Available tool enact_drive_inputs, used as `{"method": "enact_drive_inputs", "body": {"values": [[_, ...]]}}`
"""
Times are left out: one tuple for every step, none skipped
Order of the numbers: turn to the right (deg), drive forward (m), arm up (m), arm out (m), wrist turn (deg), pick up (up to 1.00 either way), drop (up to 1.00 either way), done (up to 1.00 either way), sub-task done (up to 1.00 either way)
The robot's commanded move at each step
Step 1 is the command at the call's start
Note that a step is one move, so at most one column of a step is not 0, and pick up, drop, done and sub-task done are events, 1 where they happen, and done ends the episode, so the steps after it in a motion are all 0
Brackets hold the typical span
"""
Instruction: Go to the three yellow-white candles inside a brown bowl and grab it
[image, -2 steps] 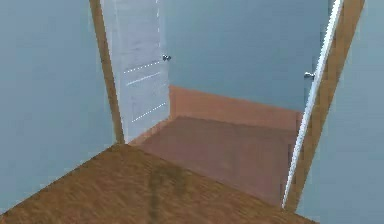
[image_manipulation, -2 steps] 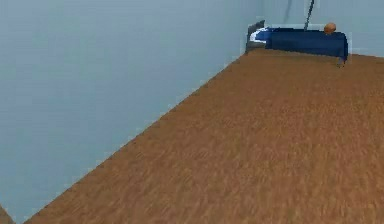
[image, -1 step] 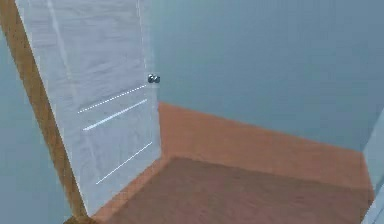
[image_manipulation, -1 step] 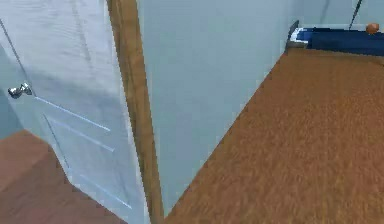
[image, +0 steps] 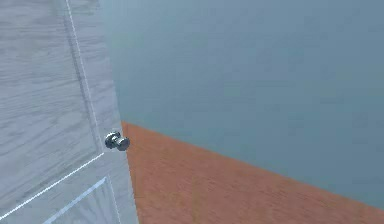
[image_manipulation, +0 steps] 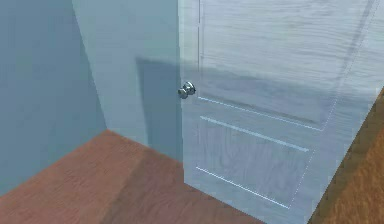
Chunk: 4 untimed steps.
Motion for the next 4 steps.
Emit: {"method": "enact_drive_inputs", "body": {"values": [[3.0, 0.00, 0.00, 0.00, 0.0, 0.00, 0.00, 0.00, 0.00], [0.0, 1.00, 0.00, 0.00, 0.0, 0.00, 0.00, 0.00, 0.00], [0.0, 0.15, 0.00, 0.00, 0.0, 0.00, 0.00, 0.00, 0.00], [-45.0, 0.00, 0.00, 0.00, 0.0, 0.00, 0.00, 0.00, 0.00]]}}
